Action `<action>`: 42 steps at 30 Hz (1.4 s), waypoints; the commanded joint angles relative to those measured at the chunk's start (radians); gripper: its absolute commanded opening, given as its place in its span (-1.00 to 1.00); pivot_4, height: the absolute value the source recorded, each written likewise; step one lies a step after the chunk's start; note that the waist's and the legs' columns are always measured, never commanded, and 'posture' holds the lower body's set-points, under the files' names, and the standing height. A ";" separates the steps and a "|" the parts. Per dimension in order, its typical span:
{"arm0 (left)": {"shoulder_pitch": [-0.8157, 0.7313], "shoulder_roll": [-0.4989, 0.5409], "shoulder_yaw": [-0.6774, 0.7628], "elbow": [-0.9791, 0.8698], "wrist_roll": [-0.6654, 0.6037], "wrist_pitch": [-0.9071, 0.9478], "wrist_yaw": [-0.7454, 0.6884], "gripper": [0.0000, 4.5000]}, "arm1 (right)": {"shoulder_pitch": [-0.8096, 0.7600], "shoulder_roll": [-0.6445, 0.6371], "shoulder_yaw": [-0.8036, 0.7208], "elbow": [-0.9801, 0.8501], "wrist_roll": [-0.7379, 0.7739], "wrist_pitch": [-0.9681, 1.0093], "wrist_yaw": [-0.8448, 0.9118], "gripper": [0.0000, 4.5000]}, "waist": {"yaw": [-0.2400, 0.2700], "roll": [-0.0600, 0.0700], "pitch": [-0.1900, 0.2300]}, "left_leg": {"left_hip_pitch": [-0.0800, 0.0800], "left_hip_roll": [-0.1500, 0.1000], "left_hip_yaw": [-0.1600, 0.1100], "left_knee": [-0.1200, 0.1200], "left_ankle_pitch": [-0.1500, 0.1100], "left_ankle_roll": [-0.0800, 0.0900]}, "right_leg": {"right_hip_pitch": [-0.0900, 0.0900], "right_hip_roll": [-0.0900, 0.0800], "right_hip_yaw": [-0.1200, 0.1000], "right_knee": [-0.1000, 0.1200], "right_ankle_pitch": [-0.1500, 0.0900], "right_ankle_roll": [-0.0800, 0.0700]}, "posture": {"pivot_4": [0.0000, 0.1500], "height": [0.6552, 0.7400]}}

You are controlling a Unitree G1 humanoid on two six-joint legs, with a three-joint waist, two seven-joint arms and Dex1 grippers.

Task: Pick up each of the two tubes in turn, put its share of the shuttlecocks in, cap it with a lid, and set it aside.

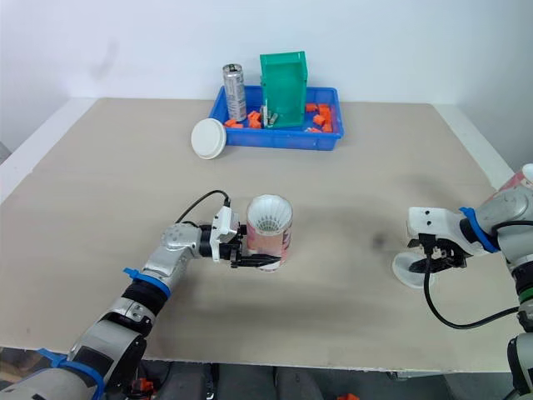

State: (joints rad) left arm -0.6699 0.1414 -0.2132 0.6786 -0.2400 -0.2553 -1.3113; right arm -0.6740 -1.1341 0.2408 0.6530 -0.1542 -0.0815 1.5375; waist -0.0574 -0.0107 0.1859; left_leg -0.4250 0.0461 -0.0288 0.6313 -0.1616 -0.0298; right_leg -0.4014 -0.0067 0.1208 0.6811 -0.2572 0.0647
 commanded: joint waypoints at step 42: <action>-0.045 0.083 -0.056 0.064 0.086 0.120 -0.118 0.27 | -0.642 0.357 0.221 -0.586 0.301 0.069 0.077 -0.99 | -0.022 -0.009 -0.003 | -0.002 0.001 -0.003 -0.013 0.000 -0.001 | -0.007 0.003 0.001 -0.001 -0.003 0.001 | 1.00 0.91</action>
State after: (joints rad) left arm -0.7524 0.1913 -0.2237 0.7024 -0.2326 -0.1322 -1.4270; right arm -1.2713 -0.7830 0.4634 0.0598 0.1573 0.0317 1.5757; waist -0.0795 -0.0200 0.1830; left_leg -0.4268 0.0467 -0.0318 0.6180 -0.1621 -0.0308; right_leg -0.4081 -0.0032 0.1218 0.6799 -0.2602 0.0653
